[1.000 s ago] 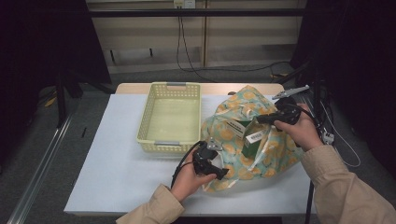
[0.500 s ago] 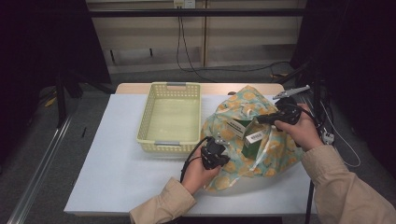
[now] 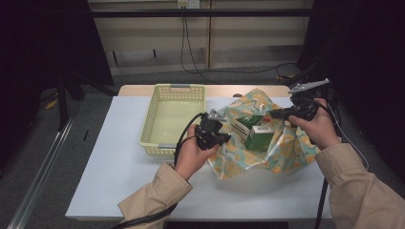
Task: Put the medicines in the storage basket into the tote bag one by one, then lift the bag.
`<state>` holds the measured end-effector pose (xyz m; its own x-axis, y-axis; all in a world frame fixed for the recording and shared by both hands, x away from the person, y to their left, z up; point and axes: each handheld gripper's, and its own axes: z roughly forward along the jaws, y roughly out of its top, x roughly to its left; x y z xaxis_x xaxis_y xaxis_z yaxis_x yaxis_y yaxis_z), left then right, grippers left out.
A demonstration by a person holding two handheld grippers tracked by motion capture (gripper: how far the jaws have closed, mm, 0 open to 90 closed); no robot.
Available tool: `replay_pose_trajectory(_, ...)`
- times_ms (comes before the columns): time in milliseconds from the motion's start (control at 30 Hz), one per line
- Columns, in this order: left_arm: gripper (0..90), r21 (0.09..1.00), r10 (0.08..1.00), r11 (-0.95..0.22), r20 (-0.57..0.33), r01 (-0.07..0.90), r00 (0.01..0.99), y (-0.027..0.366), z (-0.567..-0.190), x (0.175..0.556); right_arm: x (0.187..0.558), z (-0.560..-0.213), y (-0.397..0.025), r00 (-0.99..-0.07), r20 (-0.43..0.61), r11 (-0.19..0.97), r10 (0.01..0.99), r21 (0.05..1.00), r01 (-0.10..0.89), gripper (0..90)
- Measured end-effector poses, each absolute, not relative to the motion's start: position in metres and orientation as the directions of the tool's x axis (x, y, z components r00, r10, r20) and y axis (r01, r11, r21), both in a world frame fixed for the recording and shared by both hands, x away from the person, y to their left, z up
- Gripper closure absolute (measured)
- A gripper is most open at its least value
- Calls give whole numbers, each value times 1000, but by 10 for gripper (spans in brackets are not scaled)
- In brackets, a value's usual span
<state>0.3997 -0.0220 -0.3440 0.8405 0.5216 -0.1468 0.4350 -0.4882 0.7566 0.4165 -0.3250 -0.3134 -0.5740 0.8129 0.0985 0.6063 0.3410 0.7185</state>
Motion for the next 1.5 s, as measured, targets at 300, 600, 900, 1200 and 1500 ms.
replay_pose_trajectory(300, 900, 787, 564, -454, -108, 417, 818, -22, -286, 434, 422, -279, -332, -555, 58, 329, 830, 752, 571, 895)
replay_pose_trajectory(600, 900, 826, 608, -389, -102, 407, 787, -10, -238, 464, 434, -240, -332, -527, 20, 294, 850, 811, 506, 899)
replay_pose_trajectory(900, 900, 802, 574, -393, -169, 450, 801, 7, -250, 463, 433, -245, -310, -606, 92, 288, 791, 817, 500, 895)
replay_pose_trajectory(1200, 893, 770, 565, -427, -183, 474, 805, 40, -265, 444, 429, -267, -282, -656, 172, 291, 735, 794, 534, 852)
replay_pose_trajectory(1500, 360, 769, 591, -403, -195, 497, 782, 68, -277, 437, 425, -262, -263, -670, 200, 285, 714, 792, 540, 379)
